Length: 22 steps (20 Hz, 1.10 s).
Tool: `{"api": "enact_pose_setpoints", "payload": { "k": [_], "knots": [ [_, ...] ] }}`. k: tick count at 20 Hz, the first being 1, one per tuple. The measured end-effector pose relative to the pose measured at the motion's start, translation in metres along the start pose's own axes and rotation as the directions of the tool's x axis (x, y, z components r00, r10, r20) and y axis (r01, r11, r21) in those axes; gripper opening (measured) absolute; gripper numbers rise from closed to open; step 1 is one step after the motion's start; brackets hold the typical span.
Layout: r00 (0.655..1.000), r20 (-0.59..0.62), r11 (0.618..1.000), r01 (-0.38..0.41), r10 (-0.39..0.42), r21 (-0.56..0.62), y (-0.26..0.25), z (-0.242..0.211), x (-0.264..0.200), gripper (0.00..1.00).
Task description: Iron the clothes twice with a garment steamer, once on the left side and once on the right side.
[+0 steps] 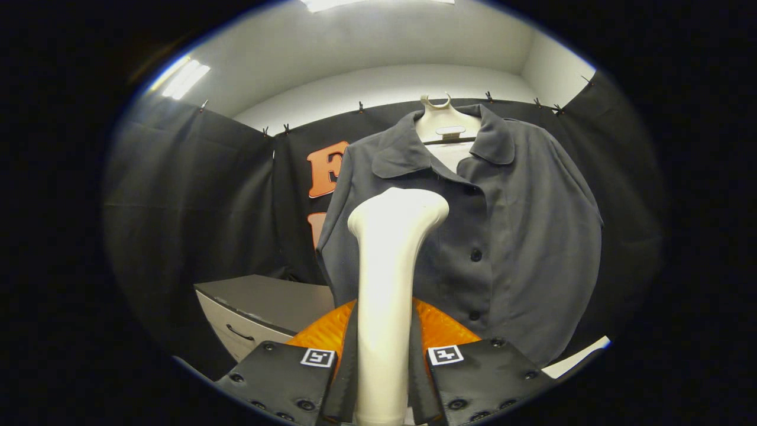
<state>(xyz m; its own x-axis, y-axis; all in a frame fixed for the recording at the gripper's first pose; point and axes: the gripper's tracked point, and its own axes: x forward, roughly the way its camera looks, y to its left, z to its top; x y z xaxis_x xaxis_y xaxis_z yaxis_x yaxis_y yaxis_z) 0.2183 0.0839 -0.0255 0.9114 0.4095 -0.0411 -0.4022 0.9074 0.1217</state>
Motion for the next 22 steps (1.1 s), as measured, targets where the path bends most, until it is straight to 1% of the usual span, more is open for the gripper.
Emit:
{"api": "enact_pose_setpoints", "payload": {
  "k": [5, 9, 16, 22],
  "knots": [
    [1.000, 0.005, 1.000, 0.010, -0.010, 0.010, -0.001, 0.010, 0.025, 0.43],
    [1.000, -0.011, 1.000, 0.015, -0.015, 0.007, 0.000, 0.003, 0.027, 0.43],
    [0.997, -0.060, 0.999, 0.040, -0.039, 0.007, -0.003, -0.030, 0.014, 0.43],
    [0.994, -0.099, 0.999, 0.046, -0.044, 0.026, 0.000, -0.059, -0.005, 0.43]
  ]
}}
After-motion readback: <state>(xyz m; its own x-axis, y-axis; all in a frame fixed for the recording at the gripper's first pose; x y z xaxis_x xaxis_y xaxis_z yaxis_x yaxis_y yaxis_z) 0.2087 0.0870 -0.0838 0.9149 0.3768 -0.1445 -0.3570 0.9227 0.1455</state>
